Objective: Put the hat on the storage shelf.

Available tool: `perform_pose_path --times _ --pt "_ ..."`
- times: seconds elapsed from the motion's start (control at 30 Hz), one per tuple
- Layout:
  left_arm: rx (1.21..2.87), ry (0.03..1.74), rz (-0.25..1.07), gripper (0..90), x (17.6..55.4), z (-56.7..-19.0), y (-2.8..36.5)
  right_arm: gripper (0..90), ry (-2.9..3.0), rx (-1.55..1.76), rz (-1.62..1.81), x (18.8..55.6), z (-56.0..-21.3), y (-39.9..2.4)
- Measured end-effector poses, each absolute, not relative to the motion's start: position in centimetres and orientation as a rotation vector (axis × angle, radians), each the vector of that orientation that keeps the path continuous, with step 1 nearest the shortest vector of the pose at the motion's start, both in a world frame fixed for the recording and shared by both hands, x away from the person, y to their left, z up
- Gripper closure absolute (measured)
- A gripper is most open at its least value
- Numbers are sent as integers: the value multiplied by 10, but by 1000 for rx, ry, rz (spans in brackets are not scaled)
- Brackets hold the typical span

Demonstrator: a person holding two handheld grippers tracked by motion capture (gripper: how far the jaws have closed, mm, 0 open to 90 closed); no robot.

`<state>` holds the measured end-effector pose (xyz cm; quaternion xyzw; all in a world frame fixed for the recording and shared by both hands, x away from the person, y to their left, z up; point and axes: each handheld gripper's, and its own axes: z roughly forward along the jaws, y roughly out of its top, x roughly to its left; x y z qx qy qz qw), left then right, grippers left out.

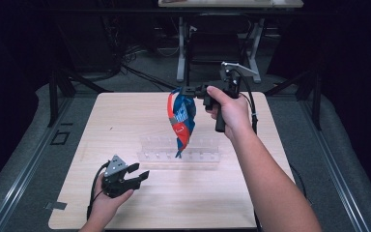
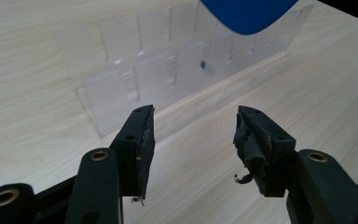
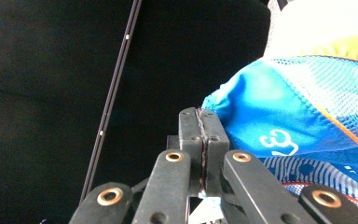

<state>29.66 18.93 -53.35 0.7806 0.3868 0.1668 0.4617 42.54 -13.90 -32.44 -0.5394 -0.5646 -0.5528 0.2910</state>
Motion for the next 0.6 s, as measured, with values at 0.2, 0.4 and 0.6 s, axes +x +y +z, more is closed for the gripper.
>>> perform_pose_path --times 0.2,0.4,0.6 --pt "1910 890 415 478 298 -522 166 900 -1514 -1421 -1461 424 -325 -131" --pt "1903 844 412 477 300 -512 144 900 -1531 -1407 -1452 424 -323 -122" --pt "1889 816 459 489 304 -500 126 900 -1539 -1406 -1448 423 -323 -118"
